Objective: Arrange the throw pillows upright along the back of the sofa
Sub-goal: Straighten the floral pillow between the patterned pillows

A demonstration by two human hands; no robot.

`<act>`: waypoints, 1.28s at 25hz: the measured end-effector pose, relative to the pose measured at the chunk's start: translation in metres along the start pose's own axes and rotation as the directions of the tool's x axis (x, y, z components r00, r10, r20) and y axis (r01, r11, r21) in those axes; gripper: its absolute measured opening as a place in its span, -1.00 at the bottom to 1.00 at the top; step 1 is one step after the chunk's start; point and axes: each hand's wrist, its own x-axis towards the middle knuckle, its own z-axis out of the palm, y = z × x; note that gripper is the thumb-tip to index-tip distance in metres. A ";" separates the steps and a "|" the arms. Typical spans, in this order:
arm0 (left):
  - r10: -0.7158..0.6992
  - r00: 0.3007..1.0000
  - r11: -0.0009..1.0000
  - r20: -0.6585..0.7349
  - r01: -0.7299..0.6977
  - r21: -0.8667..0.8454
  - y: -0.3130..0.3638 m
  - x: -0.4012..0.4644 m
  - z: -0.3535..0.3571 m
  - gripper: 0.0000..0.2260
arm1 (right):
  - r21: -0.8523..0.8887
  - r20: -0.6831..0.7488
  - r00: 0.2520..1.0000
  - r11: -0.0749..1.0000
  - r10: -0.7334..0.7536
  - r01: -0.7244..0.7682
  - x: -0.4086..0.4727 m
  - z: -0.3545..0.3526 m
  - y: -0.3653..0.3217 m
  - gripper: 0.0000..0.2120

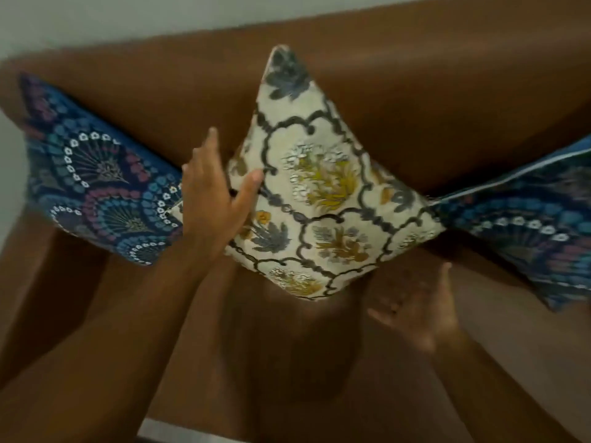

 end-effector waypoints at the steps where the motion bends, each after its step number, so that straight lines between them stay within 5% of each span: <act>1: 0.070 0.996 0.996 0.058 -0.068 -0.051 -0.016 0.014 0.004 -0.11 | 0.002 -0.017 0.999 1.000 -0.030 0.030 0.012 0.024 0.011 -0.04; 4: 0.161 0.980 0.954 0.119 -0.124 -0.272 -0.038 0.023 0.017 -0.22 | -0.034 -0.114 0.987 0.993 -0.116 0.113 0.030 0.071 0.038 0.08; 12: 0.198 0.970 0.764 -0.138 -0.241 -0.598 -0.039 0.029 0.008 -0.49 | -0.037 -0.018 0.937 0.936 -0.350 0.349 0.024 0.093 0.052 -0.08; 17: 0.198 0.978 0.805 -0.069 -0.202 -0.557 -0.040 0.040 0.019 -0.32 | -0.110 -0.057 0.935 0.933 -0.350 0.342 0.042 0.108 0.049 -0.10; 22: 0.262 0.955 0.844 -0.141 -0.297 -0.447 -0.051 0.033 0.027 -0.30 | -0.183 -0.123 0.916 0.916 -0.382 0.358 0.049 0.093 0.057 -0.11; 27: 0.205 0.977 0.884 -0.056 -0.209 -0.419 -0.042 0.043 0.038 -0.22 | -0.201 -0.148 0.898 0.901 -0.415 0.384 0.054 0.115 0.047 0.00; 32: 0.217 0.976 0.952 0.019 -0.207 -0.226 -0.076 0.019 0.005 -0.22 | -0.187 -0.283 0.831 0.878 -0.478 0.441 0.028 0.113 0.069 -0.18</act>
